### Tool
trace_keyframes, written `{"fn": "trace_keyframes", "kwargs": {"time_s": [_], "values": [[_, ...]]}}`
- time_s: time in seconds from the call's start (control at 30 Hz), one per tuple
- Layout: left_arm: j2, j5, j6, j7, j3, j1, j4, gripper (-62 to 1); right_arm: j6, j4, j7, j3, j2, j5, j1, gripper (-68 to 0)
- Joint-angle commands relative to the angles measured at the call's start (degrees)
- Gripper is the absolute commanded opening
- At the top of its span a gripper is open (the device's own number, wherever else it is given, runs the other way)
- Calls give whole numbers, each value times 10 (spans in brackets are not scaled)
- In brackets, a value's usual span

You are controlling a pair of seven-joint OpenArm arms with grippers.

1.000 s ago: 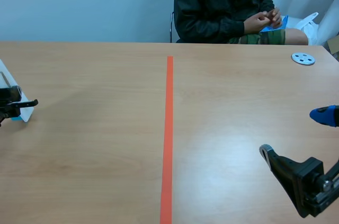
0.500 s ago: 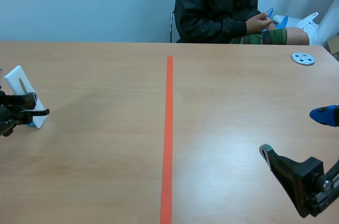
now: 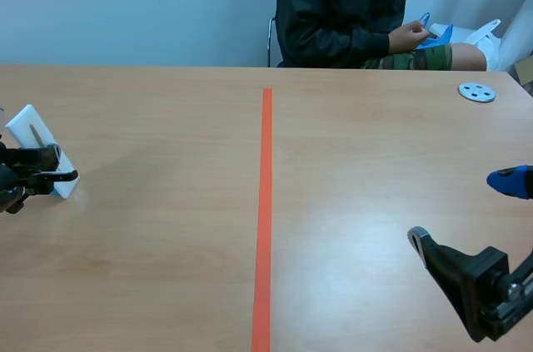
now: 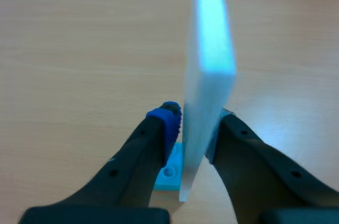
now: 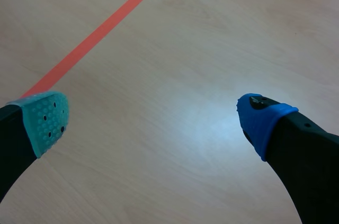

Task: Sort the leaf by its shape. The table is split by an orange tape line. A compound leaf with several leaflets goes to the left side, a simple leaf with one blade goes to the right side. Return to the home posture when a red brick is placed on the table.

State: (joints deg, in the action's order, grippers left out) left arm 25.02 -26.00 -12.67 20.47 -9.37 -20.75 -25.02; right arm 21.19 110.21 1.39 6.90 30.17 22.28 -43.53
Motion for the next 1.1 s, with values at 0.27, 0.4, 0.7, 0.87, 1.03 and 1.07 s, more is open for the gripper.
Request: {"fn": "trace_keyframes", "kwargs": {"time_s": [0.27, 0.4, 0.7, 0.87, 1.03, 1.07], "values": [[28, -4, -1, 12, 8, -8, -25, -227, -2, 2, 9, 2, 6, 4, 7, 4], [41, -21, -2, 16, 23, 0, -41, -182, -2, 2, 9, 2, 6, 4, 7, 4], [90, -60, -31, 6, 52, 84, -200, -126, -2, 2, 9, 2, 6, 4, 7, 4], [106, -89, -64, -21, 87, 157, -326, -126, -2, 2, 9, 2, 6, 3, 7, 4], [106, -90, -92, -55, 146, 244, -473, -78, -2, 2, 9, 2, 6, 3, 7, 4], [106, -90, -103, -61, 158, 263, -503, -54, -2, 2, 9, 2, 6, 3, 7, 4]]}}
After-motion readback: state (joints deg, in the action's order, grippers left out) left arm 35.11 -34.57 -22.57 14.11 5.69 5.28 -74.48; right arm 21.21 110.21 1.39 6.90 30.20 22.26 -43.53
